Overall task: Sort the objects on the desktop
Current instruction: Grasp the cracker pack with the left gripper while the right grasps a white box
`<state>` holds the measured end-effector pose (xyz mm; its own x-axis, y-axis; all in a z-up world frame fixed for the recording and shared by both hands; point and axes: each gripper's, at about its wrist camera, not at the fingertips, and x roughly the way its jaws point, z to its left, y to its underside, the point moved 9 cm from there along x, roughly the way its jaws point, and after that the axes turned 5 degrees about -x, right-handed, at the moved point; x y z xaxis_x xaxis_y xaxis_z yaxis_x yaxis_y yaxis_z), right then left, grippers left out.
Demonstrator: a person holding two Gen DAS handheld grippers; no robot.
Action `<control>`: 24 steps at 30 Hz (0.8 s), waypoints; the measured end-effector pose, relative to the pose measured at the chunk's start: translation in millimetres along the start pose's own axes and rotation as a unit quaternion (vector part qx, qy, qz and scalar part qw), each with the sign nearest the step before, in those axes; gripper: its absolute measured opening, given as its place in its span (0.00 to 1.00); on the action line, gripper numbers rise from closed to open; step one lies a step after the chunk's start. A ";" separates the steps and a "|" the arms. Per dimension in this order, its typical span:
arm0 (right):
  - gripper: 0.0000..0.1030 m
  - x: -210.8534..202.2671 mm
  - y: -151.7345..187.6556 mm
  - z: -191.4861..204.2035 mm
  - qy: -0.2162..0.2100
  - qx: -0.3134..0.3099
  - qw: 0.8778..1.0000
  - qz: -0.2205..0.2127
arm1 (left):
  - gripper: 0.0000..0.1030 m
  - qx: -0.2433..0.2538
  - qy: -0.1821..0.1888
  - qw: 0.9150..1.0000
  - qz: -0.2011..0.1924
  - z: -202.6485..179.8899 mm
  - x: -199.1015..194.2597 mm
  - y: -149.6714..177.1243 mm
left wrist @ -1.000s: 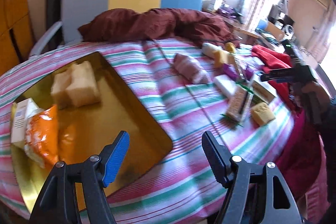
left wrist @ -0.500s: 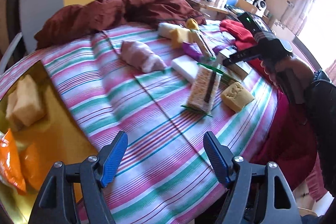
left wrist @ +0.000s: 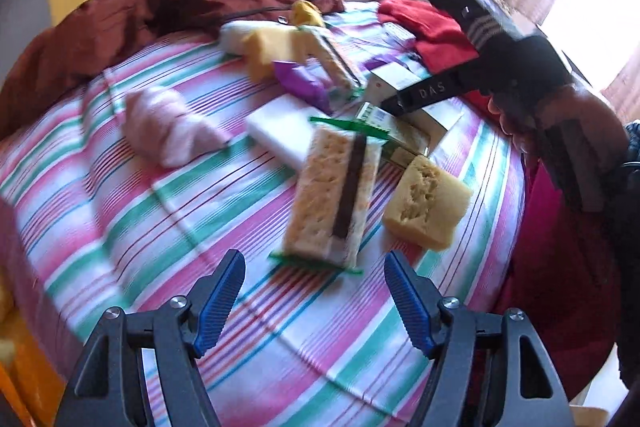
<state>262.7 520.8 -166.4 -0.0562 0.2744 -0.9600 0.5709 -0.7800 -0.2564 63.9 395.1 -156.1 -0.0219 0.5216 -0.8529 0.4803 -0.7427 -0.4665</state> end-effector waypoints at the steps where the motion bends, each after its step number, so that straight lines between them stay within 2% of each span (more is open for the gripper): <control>1: 0.54 3.1 -0.4 0.2 -0.001 0.001 1.000 0.000 | 0.71 0.008 0.001 1.000 0.003 -3.1 4.9 -2.6; 5: 0.55 6.9 1.9 -1.4 0.001 0.008 1.000 0.009 | 0.71 0.024 0.004 0.999 0.021 -9.3 23.3 -9.9; 13: 0.54 14.3 4.9 -2.3 0.002 0.018 0.999 0.027 | 0.70 0.038 -0.020 0.998 0.037 -9.2 45.2 -20.8; 18: 0.52 16.1 5.0 -2.3 0.004 0.019 0.999 0.031 | 0.54 0.041 -0.020 0.998 0.036 -8.1 50.9 -19.4; 19: 0.50 16.3 4.5 -2.3 0.006 0.018 0.999 0.030 | 0.46 0.039 -0.015 0.999 0.032 -8.1 49.8 -19.3; 24: 0.48 6.4 -3.6 -5.9 0.007 0.024 1.000 0.000 | 0.45 0.013 -0.009 1.000 -0.001 -2.2 34.9 -15.2</control>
<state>265.1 528.7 -171.0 -0.0441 0.2830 -0.9581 0.5308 -0.8058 -0.2624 57.7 425.5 -178.3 -0.0382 0.5158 -0.8558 0.4569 -0.7527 -0.4740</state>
